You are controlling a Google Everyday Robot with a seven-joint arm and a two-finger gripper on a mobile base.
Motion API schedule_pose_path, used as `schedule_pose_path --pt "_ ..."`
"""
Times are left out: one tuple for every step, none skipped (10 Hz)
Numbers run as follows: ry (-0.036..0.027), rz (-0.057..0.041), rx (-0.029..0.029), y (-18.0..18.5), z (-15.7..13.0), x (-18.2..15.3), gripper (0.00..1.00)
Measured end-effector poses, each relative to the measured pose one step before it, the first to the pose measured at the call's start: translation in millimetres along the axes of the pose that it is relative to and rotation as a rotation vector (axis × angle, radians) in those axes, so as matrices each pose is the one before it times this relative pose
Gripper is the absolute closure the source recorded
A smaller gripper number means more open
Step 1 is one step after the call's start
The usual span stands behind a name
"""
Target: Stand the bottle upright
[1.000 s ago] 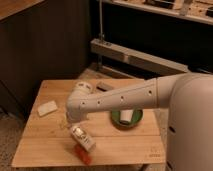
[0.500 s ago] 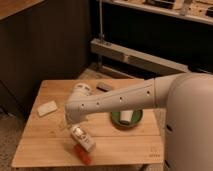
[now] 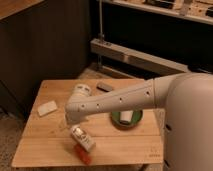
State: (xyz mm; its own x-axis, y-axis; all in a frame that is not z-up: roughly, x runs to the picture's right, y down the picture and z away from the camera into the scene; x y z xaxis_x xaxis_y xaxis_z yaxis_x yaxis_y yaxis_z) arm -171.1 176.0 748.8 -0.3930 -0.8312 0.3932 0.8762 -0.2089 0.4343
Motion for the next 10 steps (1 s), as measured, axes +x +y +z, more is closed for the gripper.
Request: schedule_pose_path --pt "-0.003 -0.00303 -0.00284 0.62 0.07 1.97 0.2" --pt "-0.01411 -0.00764 -0.00183 0.12 0.03 0.93 0.2" --pt "-0.04648 -0.03396 0.00049 -3.62 3.75 5.24 0.2" --pt "-0.03687 -0.02501 -0.00001 -3.66 3.8 6.83 0.2" --pt "-0.01996 -0.01822 0.00527 -5.13 2.63 5.53 0.2" --pt "-0.03021 -0.01904 -0.00696 1.74 1.21 1.57 0.2" --pt "-0.0176 -0.01586 -0.00167 -0.29 0.32 3.72 0.2" --pt "-0.02257 -0.01904 -0.00865 -1.17 1.27 5.42 0.2" --pt "-0.01312 -0.00818 -0.00718 -0.75 0.51 3.5 0.2" --pt "-0.01661 -0.00569 -0.01019 2.46 0.57 3.33 0.2"
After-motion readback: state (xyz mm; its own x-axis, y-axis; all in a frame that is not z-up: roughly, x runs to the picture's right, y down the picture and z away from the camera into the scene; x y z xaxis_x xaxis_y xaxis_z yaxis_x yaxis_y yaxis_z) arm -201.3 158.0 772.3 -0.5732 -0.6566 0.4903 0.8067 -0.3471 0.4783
